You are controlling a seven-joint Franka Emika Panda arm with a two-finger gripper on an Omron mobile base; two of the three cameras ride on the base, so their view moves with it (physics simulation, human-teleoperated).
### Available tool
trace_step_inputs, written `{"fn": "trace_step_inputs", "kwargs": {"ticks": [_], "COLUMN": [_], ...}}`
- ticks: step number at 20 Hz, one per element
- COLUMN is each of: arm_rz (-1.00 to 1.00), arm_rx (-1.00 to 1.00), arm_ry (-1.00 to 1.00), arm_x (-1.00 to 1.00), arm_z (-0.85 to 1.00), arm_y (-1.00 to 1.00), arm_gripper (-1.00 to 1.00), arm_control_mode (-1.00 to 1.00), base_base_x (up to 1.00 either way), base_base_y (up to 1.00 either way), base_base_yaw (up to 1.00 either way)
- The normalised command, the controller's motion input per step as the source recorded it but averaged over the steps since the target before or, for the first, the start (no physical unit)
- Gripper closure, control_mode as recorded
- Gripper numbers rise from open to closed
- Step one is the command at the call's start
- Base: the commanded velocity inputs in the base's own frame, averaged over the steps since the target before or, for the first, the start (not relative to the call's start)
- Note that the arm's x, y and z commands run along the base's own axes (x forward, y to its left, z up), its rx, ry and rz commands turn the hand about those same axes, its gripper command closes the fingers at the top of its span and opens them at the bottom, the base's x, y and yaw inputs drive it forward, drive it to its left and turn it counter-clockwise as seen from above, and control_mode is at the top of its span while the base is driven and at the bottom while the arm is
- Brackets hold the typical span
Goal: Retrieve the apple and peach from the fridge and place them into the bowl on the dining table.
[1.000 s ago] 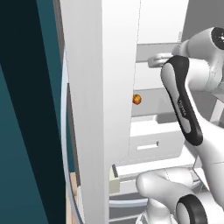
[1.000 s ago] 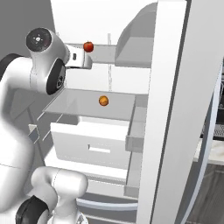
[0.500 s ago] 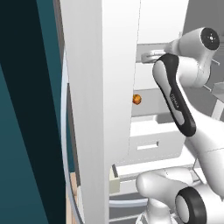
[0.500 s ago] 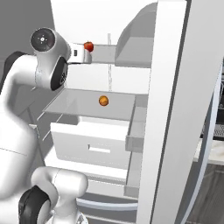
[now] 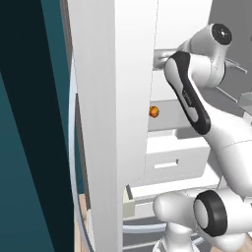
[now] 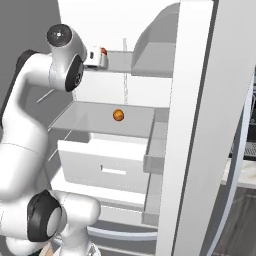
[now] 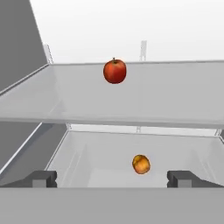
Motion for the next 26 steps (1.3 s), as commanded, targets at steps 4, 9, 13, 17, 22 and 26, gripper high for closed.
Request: {"fn": "trace_step_inputs", "kwargs": {"ticks": [4, 9, 13, 17, 22, 26], "arm_rz": [0.00, 0.00, 0.00, 0.00, 0.00, 0.00], "arm_rx": [0.00, 0.00, 0.00, 0.00, 0.00, 0.00], "arm_ry": [0.03, 0.00, 0.00, 0.00, 0.00, 0.00], "arm_x": [0.46, 0.50, 0.55, 0.54, 0.49, 0.47], "arm_z": [0.00, 0.00, -0.01, 0.00, 0.00, 0.00], "arm_y": [0.00, 0.01, 0.07, 0.09, 0.08, 0.07], "arm_gripper": [-1.00, -1.00, -1.00, -1.00, -1.00, -1.00], "arm_control_mode": [-1.00, -1.00, -1.00, -1.00, -1.00, -1.00], "base_base_x": [0.00, 0.00, 0.00, 0.00, 0.00, 0.00], "base_base_y": [0.00, 0.00, 0.00, 0.00, 0.00, 0.00], "base_base_yaw": [0.00, 0.00, 0.00, 0.00, 0.00, 0.00]}}
